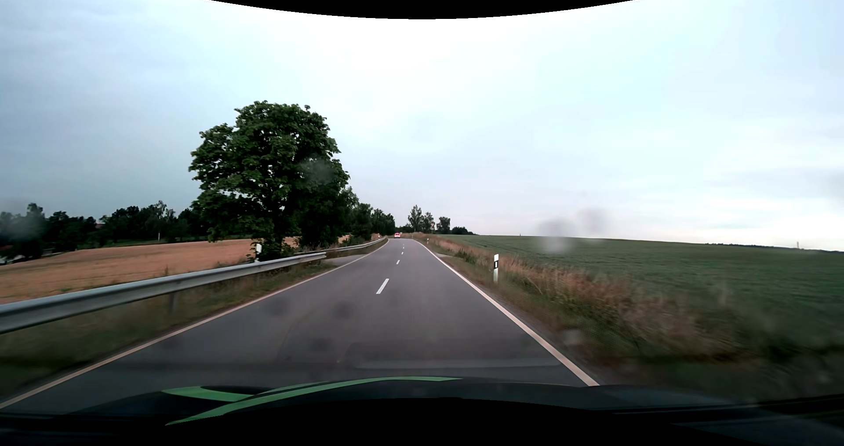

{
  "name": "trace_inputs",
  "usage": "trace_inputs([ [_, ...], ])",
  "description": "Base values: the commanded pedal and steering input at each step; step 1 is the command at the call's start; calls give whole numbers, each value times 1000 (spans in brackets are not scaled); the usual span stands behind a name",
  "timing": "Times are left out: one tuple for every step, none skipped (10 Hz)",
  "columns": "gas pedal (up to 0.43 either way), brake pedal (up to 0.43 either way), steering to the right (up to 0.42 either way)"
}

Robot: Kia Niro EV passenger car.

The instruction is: Follow the waypoints while adhering to traffic rules and regulations

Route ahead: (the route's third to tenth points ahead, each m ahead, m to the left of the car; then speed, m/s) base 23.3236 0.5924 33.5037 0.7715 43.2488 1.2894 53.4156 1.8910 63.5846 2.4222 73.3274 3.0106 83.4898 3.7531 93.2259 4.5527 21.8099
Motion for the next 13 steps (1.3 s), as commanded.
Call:
trace_inputs([
  [87, 0, -5],
  [87, 0, -5],
  [87, 0, -5],
  [87, 0, -5],
  [87, 0, -3],
  [87, 0, 1],
  [87, 0, 1],
  [87, 0, 1],
  [87, 0, 0],
  [79, 0, 0],
  [79, 0, -1],
  [67, 0, -2],
  [28, 0, -3],
])
